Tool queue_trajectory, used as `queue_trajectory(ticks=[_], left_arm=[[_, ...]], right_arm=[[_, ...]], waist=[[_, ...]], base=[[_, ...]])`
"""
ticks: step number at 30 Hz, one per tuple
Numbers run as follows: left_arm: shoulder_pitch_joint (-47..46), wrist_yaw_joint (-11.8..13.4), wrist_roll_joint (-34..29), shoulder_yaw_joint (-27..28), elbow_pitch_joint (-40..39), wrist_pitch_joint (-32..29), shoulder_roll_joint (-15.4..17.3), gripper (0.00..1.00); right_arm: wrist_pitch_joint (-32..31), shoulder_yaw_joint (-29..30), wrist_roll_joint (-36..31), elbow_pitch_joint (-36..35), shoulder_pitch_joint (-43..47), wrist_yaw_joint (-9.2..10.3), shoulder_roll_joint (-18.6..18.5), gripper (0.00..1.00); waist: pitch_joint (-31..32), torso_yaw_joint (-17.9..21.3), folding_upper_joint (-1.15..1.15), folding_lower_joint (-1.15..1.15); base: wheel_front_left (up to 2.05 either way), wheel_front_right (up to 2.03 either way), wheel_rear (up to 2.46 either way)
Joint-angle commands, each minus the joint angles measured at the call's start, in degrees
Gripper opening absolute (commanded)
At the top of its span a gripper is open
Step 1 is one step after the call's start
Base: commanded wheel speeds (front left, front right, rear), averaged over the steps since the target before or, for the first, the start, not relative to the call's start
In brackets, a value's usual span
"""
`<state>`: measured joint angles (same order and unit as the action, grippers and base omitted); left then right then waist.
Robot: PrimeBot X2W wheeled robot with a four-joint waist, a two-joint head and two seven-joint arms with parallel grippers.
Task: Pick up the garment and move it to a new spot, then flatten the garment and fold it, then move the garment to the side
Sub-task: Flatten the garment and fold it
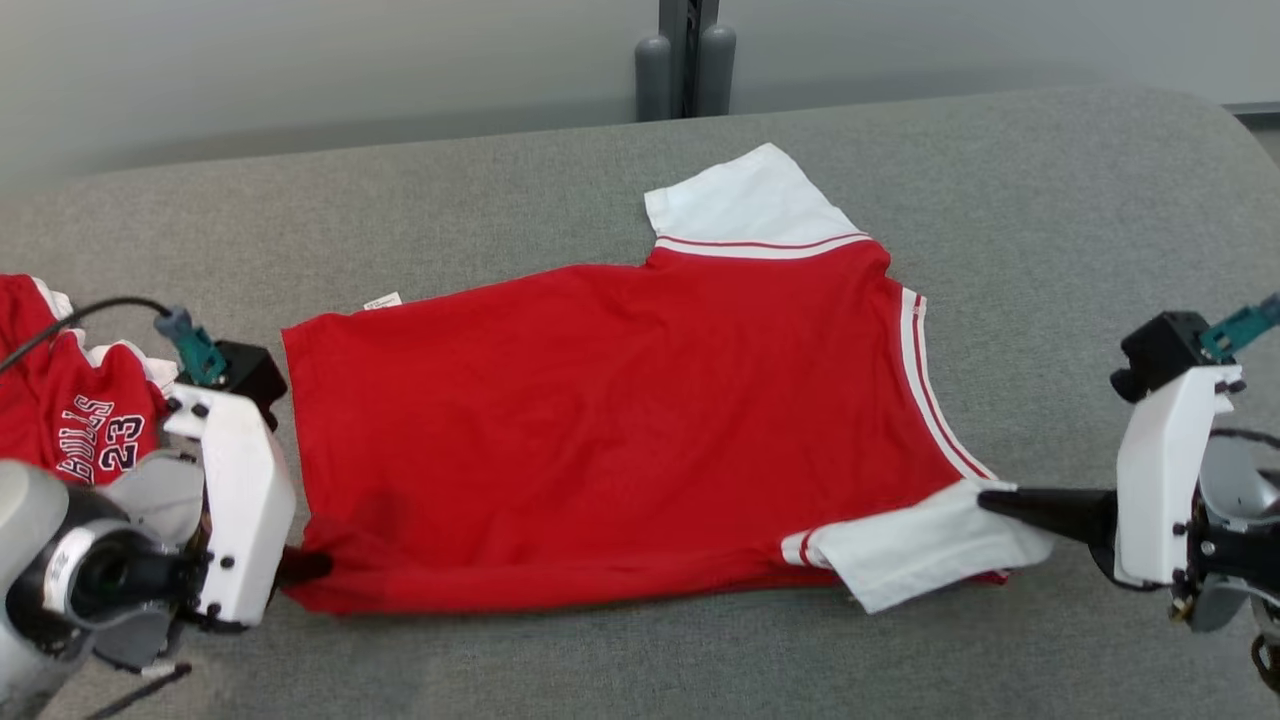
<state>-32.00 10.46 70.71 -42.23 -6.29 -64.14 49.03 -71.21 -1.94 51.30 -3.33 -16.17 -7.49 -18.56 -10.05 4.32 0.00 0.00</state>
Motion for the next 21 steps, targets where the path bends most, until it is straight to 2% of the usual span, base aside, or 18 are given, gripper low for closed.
queue_trajectory(ticks=[1, 5, 10, 19, 20, 21], left_arm=[[-4.01, -0.71, -0.14, -0.33, 3.18, -1.89, -1.84, 0.00], [-9.61, -1.64, -1.37, -1.31, 8.34, -4.45, -4.99, 0.00], [-13.35, -2.39, -1.80, -1.92, 13.57, -5.68, -7.93, 0.00], [-17.99, -4.17, -1.67, -1.78, 22.81, -4.37, -13.48, 0.00], [-18.28, -4.43, -2.07, -1.63, 23.51, -3.64, -13.81, 0.37], [-18.15, -4.82, -2.01, -1.80, 24.29, -3.56, -14.11, 0.50]], right_arm=[[-2.18, 1.69, -2.15, 1.62, -3.49, -0.01, 2.21, 0.00], [-4.64, 3.83, -5.77, 4.34, -8.81, -0.01, 5.49, 0.00], [-5.16, 4.98, -8.38, 7.08, -13.25, -0.01, 7.81, 0.00], [-1.31, 5.24, -10.98, 11.54, -18.11, -0.01, 9.82, 0.00], [-0.48, 5.13, -10.87, 11.90, -18.36, -0.01, 9.95, 0.16], [0.33, 4.93, -10.65, 12.31, -18.45, -0.01, 10.03, 0.42]], waist=[[-2.12, -0.07, 0.00, 0.00], [-4.06, -0.17, 0.00, 0.00], [-5.63, -0.19, 0.00, 0.00], [-7.37, -0.26, 0.00, 0.00], [-7.32, -0.20, 0.00, 0.00], [-7.15, -0.13, 0.00, 0.00]], base=[[0.00, 0.00, 0.00], [0.00, 0.00, 0.00], [0.00, 0.00, 0.00], [0.00, 0.00, 0.00], [0.00, 0.00, 0.00], [0.00, 0.00, 0.00]])
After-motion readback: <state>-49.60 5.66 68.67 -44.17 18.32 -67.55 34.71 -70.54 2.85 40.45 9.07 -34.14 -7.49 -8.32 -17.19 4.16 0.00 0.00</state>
